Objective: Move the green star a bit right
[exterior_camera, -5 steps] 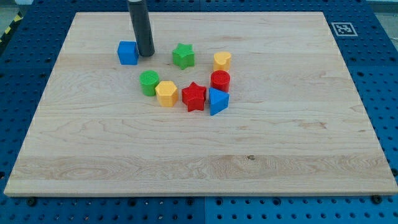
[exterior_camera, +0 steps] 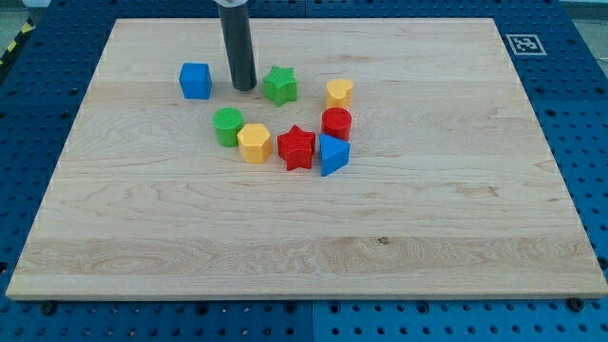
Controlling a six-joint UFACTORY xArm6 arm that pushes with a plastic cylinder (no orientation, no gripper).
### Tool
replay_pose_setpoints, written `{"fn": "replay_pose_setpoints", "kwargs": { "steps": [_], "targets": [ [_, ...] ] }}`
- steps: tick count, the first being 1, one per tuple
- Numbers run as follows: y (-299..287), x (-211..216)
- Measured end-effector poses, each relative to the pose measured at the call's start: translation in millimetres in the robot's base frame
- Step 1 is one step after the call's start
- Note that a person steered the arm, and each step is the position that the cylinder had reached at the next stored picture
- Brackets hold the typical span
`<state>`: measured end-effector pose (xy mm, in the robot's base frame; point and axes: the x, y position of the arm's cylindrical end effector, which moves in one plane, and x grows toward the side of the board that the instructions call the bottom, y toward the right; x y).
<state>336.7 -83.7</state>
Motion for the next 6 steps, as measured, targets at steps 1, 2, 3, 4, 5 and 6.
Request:
{"fn": "replay_pose_setpoints", "kwargs": {
  "steps": [1,2,3,4,5,6],
  "targets": [
    [10.9,0.0],
    [20.1,0.8],
    [29.2,2.1],
    [33.5,1.0],
    [15.9,-37.1],
    [-38.1,-70.8]
  ]
}}
